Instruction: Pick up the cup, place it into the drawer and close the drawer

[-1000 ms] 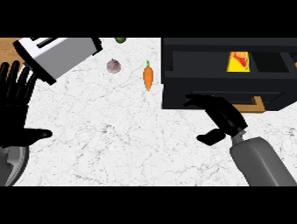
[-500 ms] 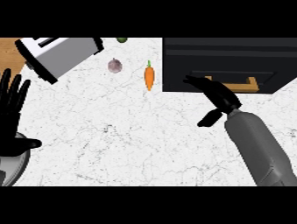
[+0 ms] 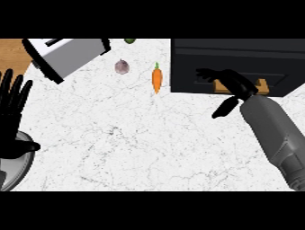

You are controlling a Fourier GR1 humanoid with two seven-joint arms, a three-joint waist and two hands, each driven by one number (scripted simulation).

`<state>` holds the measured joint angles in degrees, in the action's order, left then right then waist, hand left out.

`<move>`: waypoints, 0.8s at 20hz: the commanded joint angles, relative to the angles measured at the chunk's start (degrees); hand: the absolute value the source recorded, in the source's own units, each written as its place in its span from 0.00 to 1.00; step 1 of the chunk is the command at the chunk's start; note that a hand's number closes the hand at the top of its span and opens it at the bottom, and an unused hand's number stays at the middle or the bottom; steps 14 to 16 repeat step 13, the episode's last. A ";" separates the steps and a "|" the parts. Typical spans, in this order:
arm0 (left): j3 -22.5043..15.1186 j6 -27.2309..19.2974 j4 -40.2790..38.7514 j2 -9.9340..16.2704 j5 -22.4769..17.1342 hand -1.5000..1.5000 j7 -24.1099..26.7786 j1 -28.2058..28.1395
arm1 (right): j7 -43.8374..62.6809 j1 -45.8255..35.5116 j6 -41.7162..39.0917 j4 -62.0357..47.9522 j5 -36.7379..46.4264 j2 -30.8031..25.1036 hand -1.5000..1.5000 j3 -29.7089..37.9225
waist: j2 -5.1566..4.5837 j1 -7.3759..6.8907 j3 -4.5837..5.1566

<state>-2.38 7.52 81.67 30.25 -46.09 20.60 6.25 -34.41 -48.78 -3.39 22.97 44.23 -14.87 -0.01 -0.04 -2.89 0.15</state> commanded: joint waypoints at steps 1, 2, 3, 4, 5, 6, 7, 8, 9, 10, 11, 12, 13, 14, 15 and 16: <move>-0.92 -0.32 -0.52 -1.01 1.02 0.00 -0.55 1.86 | 2.66 -4.85 1.30 -7.68 0.64 -3.46 0.00 2.29 | -1.84 -1.18 -0.33; -1.01 -1.44 0.62 -0.85 0.96 0.00 -1.75 2.86 | 2.65 -5.50 0.88 -8.33 0.50 -4.05 0.00 2.59 | -1.83 -1.36 -0.36; -1.50 -0.57 -1.72 -2.57 2.42 0.00 1.17 0.87 | -0.24 -4.66 0.70 -8.76 0.63 -5.04 0.00 2.39 | -1.64 -0.72 -0.29; -1.01 1.34 -2.62 -1.36 2.80 0.00 2.00 0.41 | 0.86 -6.15 0.04 -9.50 0.11 -4.66 0.00 2.98 | -1.91 -1.43 -0.28; -0.96 1.52 -2.45 -1.28 2.12 0.00 1.00 2.02 | 2.84 -7.88 0.62 -9.93 0.11 -3.40 0.00 3.14 | -2.09 -1.85 -0.30; -0.90 1.27 -2.42 -1.70 2.39 0.00 1.54 0.78 | 2.02 -6.46 3.07 -10.26 0.39 -2.81 0.00 3.04 | -1.89 -1.73 -0.30; -0.86 0.55 -1.48 -1.32 1.87 0.00 -0.06 1.97 | 0.93 -8.36 -2.07 -10.97 0.03 -6.62 0.00 3.30 | -1.93 -1.84 -0.33; -0.05 1.53 -2.02 -0.49 1.42 0.00 0.10 1.90 | 2.01 -8.15 0.09 -11.13 -0.60 -5.11 0.00 4.06 | -2.31 -2.67 -0.35; -0.31 1.47 -2.79 -1.10 1.47 0.00 -0.03 2.86 | 1.32 -8.32 0.67 -11.19 -0.18 -4.88 0.00 3.67 | -2.33 -2.28 -0.34; -1.11 1.51 -1.98 -1.86 3.00 0.00 1.83 0.92 | 0.92 -7.80 -0.22 -11.92 -0.05 -5.88 0.00 3.56 | -2.03 -2.22 -0.32; -1.91 1.66 -3.81 -2.72 3.35 0.00 1.62 2.17 | 0.79 -8.79 -0.55 -11.75 0.08 -5.84 0.00 3.33 | -2.35 -2.00 -0.30; -1.03 -0.37 -1.51 -2.41 3.48 0.00 1.62 2.38 | 0.62 -8.58 -0.69 -12.16 -0.38 -6.67 0.00 3.84 | -2.26 -2.78 -0.38; -0.15 1.56 -3.12 -1.05 2.39 0.00 0.80 1.21 | -0.88 -8.17 -1.51 -12.27 -0.32 -7.98 0.00 3.70 | -2.15 -2.44 -0.33; -0.15 1.56 -3.12 -1.05 2.39 0.00 0.80 1.21 | -0.88 -8.17 -1.51 -12.27 -0.32 -7.98 0.00 3.70 | -2.15 -2.44 -0.33; -0.15 1.56 -3.12 -1.05 2.39 0.00 0.80 1.21 | -0.88 -8.17 -1.51 -12.27 -0.32 -7.98 0.00 3.70 | -2.15 -2.44 -0.33; -0.15 1.56 -3.12 -1.05 2.39 0.00 0.80 1.21 | -0.88 -8.17 -1.51 -12.27 -0.32 -7.98 0.00 3.70 | -2.15 -2.44 -0.33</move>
